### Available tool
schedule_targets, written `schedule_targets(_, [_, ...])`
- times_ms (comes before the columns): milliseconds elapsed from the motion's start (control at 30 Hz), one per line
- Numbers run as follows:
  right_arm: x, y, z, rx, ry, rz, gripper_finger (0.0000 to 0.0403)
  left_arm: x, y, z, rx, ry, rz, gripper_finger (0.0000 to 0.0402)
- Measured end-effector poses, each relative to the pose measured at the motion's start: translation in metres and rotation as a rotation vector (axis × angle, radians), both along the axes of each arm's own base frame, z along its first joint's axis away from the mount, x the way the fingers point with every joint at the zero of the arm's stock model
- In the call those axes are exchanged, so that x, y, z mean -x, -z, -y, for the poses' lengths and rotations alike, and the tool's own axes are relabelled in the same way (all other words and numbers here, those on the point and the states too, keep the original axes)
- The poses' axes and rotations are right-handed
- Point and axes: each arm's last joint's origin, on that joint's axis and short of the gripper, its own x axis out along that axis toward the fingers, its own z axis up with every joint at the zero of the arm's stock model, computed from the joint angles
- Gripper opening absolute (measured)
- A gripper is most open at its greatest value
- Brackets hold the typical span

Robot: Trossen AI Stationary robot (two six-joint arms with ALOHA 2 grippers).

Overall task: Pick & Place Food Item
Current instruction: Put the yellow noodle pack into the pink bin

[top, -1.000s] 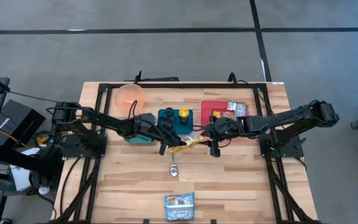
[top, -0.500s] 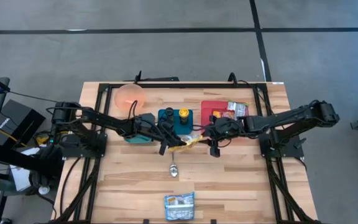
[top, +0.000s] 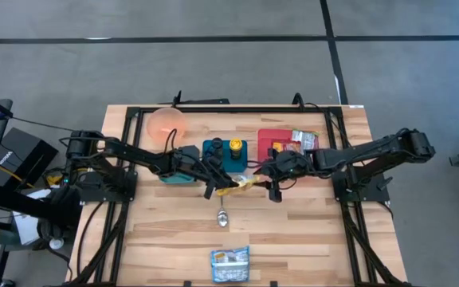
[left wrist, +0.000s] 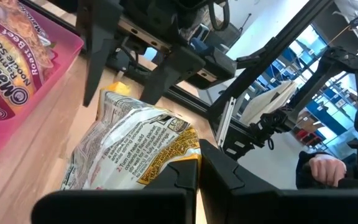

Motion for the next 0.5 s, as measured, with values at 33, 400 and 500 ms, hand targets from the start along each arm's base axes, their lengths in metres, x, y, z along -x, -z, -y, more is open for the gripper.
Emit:
schedule_targets(33, [0.0000, -0.0002, -0.0009, 0.000, -0.003, 0.002, 0.0177, 0.0000, 0.0000, 0.0000, 0.000, -0.001, 0.000, 0.0000])
schedule_targets(400, [-0.0001, -0.0004, -0.0012, -0.006, 0.000, 0.004, 0.0089, -0.0001, -0.0010, 0.0000, 0.000, -0.002, 0.010, 0.0000])
schedule_targets(500, [-0.0001, -0.0004, -0.0011, -0.006, 0.000, 0.004, 0.0067, -0.0001, -0.0010, 0.0000, 0.000, -0.002, 0.010, 0.0000])
